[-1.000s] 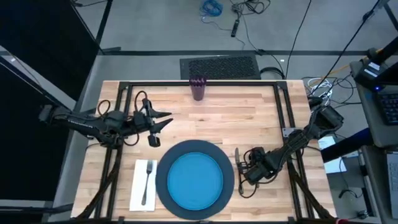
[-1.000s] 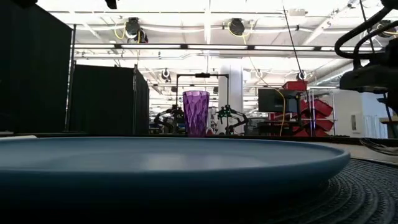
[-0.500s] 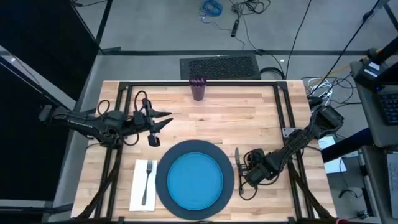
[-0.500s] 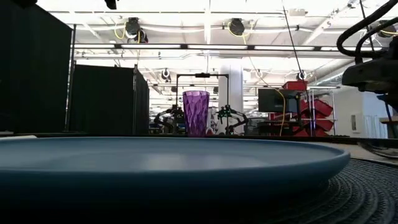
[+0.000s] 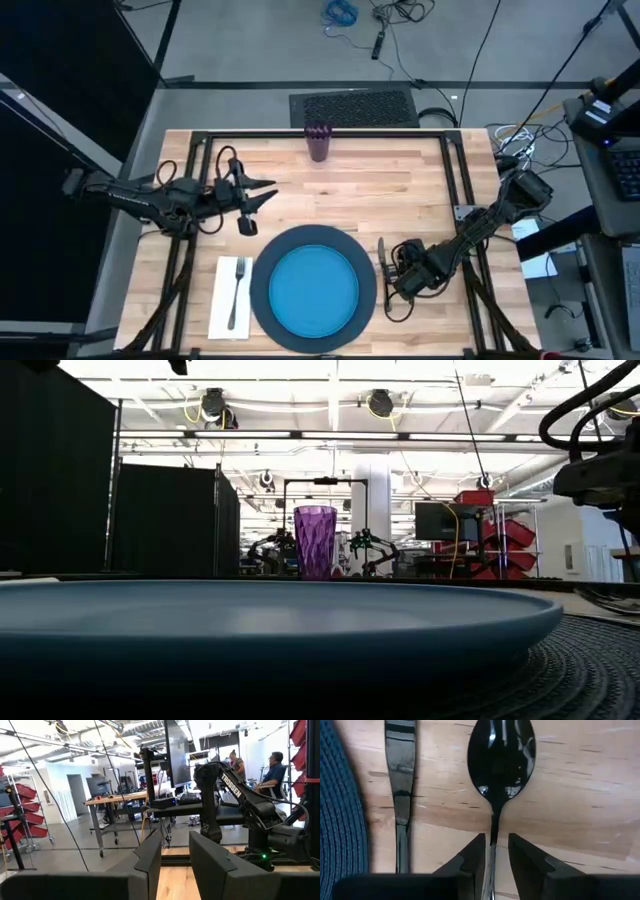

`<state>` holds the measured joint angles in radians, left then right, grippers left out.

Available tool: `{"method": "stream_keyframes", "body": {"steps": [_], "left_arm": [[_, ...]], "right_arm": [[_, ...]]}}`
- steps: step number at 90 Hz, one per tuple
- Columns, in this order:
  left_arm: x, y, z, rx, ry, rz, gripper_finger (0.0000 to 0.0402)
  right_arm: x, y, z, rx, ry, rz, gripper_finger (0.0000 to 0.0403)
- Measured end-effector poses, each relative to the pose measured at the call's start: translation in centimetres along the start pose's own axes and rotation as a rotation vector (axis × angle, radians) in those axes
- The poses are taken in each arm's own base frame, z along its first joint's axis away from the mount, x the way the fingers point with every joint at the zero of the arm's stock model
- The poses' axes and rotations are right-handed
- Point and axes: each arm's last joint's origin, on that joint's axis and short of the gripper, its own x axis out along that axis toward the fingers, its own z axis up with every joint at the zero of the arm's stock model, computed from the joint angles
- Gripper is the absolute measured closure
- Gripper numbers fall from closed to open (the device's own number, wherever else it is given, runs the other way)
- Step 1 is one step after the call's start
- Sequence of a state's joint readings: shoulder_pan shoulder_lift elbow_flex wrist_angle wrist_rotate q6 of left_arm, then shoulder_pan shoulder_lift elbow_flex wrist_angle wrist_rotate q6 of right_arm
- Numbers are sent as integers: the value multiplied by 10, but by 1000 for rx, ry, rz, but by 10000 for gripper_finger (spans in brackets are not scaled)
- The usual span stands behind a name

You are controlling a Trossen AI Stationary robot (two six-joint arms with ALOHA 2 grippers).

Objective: Set table place
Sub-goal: Put the violet cup to the top of the dark blue tablemat

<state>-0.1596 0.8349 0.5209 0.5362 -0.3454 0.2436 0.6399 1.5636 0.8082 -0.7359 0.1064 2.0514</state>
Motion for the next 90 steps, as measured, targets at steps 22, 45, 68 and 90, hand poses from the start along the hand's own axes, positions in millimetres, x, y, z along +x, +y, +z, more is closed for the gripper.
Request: {"method": "stream_keyframes", "body": {"steps": [22,45,68,90], "left_arm": [[0,0,0,0,-1,0,317],[0,1,0,-1,1,20,317],[-1,7,-1,52,63,243,317],[-2,18,-20,137,275,506,317]], "right_arm": [[-7,7,17,-58,1,37,332],[-17,27,46,-178,-117,210,332],[-32,52,101,-400,-471,336,332],[-41,69,172,-611,-615,426,332]]}}
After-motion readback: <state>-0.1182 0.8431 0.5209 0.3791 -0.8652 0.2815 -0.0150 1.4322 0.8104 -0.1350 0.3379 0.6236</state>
